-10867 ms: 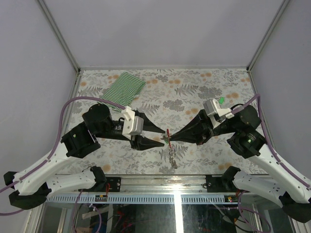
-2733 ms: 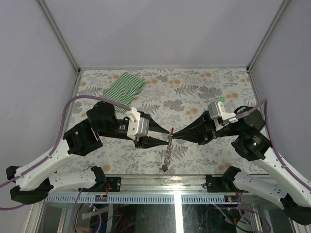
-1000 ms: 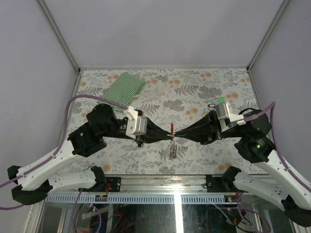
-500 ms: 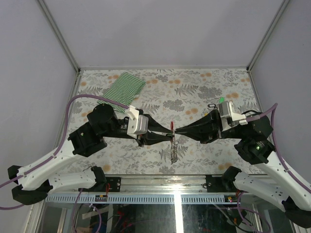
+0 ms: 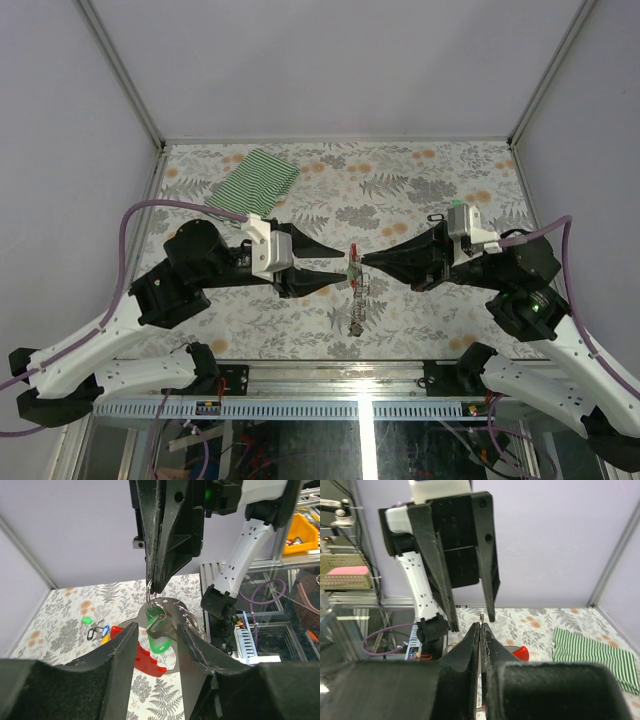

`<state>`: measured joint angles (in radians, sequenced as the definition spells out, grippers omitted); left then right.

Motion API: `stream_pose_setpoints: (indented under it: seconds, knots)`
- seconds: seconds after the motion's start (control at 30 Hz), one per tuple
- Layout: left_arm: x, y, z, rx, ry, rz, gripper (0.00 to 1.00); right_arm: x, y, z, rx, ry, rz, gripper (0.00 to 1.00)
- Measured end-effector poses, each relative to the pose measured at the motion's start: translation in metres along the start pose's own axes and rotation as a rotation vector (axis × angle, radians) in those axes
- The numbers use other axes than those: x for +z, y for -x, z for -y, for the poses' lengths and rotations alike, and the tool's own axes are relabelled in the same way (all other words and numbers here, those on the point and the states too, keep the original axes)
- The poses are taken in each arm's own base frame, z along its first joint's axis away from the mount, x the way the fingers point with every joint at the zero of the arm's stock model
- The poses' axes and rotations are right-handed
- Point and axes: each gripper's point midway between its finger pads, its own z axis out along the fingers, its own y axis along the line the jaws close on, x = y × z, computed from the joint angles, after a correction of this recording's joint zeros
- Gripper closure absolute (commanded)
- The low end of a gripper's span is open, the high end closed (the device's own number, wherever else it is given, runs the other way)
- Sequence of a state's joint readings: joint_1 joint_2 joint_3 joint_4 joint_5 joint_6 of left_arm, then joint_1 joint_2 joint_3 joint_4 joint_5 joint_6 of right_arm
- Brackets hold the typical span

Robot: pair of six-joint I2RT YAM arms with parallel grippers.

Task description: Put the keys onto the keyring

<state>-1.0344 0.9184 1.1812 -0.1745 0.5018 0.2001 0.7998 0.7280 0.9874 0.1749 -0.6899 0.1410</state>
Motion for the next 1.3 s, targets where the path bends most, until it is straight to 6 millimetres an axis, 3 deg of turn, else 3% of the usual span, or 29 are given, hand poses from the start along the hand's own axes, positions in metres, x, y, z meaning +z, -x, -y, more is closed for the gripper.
stream_pose_setpoints:
  seconds: [0.4, 0.57, 1.0, 1.3]
  knots:
    - [-0.002, -0.024, -0.019, -0.059, 0.138, -0.024, 0.59, -0.009, -0.016, 0.041, 0.032, -0.25, -0.051, 1.0]
    - [0.001, -0.023, -0.026, -0.081, 0.176, 0.0, 0.6, -0.012, -0.021, 0.053, 0.038, -0.315, -0.066, 1.0]
    - [0.014, -0.038, -0.032, -0.197, 0.213, 0.056, 0.64, -0.013, -0.025, 0.058, 0.046, -0.344, -0.079, 1.0]
    - [0.018, -0.031, -0.035, -0.214, 0.217, 0.092, 0.73, -0.012, -0.026, 0.058, 0.047, -0.343, -0.08, 1.0]
